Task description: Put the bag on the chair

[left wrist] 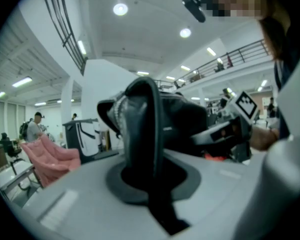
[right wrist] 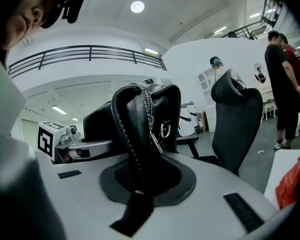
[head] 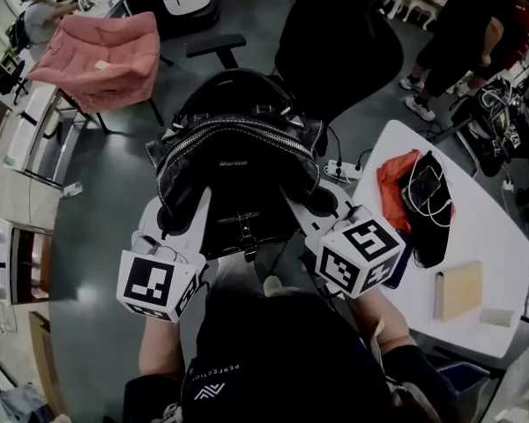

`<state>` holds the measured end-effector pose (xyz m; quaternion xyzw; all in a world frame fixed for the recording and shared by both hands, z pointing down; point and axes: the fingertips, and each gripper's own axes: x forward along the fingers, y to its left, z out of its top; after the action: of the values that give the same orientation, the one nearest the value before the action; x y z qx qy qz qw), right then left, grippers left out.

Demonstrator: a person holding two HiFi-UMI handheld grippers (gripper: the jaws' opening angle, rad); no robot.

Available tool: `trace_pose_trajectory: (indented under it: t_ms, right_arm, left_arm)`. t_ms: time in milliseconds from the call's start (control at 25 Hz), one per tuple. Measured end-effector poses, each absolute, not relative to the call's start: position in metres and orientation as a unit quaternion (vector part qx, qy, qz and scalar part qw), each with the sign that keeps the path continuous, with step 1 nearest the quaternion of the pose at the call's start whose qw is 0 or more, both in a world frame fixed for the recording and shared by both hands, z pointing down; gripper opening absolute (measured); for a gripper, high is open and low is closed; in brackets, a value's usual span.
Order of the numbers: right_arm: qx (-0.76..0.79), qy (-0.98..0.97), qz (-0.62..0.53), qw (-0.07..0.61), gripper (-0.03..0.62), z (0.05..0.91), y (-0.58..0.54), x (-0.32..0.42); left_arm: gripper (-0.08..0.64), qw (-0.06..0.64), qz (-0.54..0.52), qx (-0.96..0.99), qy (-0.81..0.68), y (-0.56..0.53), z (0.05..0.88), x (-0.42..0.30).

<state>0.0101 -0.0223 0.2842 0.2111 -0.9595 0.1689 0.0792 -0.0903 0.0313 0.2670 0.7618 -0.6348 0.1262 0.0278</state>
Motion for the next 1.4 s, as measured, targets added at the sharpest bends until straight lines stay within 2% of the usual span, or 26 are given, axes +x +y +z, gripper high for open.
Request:
trace_pose_trajectory:
  t_ms: [840, 1400]
  right_arm:
    - [0.336, -0.923, 0.179, 0.058, 0.038, 0.275, -0.173, -0.064]
    - [0.397, -0.904, 0.145, 0.066, 0.038, 0.284, -0.231, -0.075]
  left_arm:
    - [0.035, 0.0, 0.14, 0.833, -0.535, -0.147, 0.257, -0.174]
    - [0.035, -0.001, 0.109, 0.865, -0.49, -0.214, 0.271, -0.188]
